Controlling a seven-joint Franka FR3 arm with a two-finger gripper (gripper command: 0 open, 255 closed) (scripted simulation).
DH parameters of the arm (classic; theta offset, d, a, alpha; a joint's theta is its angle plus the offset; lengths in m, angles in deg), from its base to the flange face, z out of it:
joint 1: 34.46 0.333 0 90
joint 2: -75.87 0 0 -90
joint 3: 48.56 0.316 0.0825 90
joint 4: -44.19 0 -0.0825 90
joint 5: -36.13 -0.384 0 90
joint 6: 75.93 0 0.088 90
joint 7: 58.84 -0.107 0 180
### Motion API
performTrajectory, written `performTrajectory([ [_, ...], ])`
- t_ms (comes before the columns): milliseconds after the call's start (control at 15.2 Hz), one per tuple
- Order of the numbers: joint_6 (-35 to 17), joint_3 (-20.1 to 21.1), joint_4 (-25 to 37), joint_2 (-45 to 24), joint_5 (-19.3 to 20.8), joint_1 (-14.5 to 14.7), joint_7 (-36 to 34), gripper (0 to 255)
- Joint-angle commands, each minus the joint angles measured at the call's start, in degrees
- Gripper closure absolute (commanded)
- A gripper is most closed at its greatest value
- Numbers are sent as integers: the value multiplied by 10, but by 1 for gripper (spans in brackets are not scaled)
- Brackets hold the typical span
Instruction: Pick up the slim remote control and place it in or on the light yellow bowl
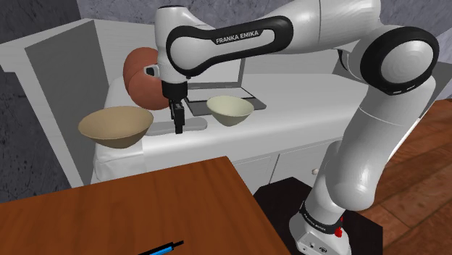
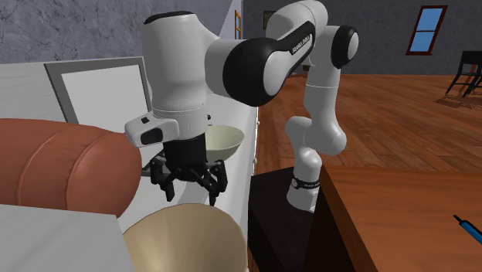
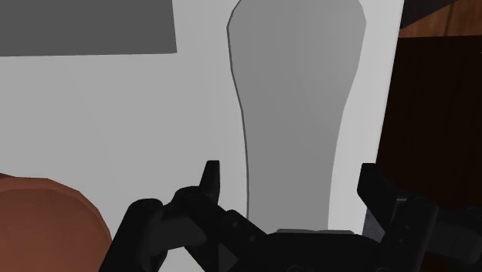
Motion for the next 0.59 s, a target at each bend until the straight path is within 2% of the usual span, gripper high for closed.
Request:
performTrajectory([
  [0, 0, 0, 0, 0, 0, 0, 0, 0],
  [66, 0, 0, 0, 0, 0, 0, 0, 255],
  [528, 0, 0, 0, 0, 0, 0, 0, 255],
])
